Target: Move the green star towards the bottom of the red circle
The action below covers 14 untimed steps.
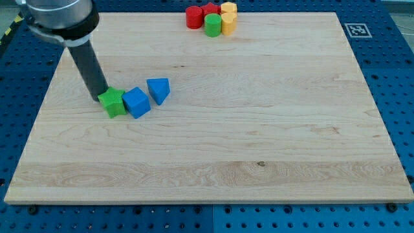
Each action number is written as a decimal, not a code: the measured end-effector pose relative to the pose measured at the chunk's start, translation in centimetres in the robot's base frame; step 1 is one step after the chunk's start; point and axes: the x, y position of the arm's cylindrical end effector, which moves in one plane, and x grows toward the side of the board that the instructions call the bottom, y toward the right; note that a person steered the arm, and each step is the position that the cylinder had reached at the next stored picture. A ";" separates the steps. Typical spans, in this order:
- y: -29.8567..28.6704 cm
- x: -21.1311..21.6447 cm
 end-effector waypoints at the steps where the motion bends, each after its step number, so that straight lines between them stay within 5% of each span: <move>1: 1.1 1.2; 4: -1.3 6.4; 6: 5.2 7.5; 11: -0.6 0.3; 14: 2.5 -5.9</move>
